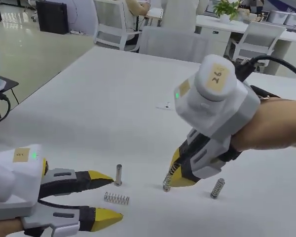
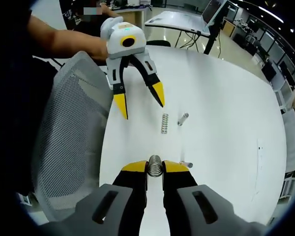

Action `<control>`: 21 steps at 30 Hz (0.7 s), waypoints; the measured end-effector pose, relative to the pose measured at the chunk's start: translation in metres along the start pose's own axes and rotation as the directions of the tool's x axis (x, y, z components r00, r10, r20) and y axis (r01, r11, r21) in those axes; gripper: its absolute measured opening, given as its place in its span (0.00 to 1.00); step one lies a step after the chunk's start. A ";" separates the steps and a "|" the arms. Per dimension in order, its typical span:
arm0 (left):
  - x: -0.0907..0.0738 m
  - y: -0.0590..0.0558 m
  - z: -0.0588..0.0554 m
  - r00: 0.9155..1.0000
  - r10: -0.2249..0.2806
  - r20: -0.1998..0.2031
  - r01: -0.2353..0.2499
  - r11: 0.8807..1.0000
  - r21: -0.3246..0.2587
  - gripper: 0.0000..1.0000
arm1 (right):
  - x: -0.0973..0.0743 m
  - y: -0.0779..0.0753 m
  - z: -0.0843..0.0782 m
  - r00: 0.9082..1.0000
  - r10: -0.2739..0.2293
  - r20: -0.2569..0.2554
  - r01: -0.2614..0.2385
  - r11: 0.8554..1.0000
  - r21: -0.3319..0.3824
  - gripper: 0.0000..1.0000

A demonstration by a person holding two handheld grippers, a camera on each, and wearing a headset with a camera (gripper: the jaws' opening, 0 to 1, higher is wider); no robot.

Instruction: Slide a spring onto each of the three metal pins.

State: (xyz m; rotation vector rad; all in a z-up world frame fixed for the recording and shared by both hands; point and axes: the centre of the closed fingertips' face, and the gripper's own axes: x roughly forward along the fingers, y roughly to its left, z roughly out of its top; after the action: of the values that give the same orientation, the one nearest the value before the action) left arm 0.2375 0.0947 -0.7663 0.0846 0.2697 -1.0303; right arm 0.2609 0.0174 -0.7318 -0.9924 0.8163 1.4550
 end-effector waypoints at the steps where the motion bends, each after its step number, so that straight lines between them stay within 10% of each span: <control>1: 0.000 0.001 -0.001 1.000 0.004 0.000 -0.004 1.000 -0.002 0.39 | -0.001 -0.002 -0.001 1.000 -0.003 0.000 0.003 1.000 0.004 0.09; 21: -0.007 0.009 -0.005 0.998 0.062 -0.005 -0.062 0.998 -0.025 0.48 | -0.001 -0.050 -0.023 0.995 -0.070 -0.066 0.072 0.997 0.034 0.09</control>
State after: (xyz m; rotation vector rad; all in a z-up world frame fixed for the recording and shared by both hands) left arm 0.2413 0.1064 -0.7696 0.0721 0.2826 -0.9648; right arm 0.3136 0.0021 -0.7382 -1.0354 0.8425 1.3493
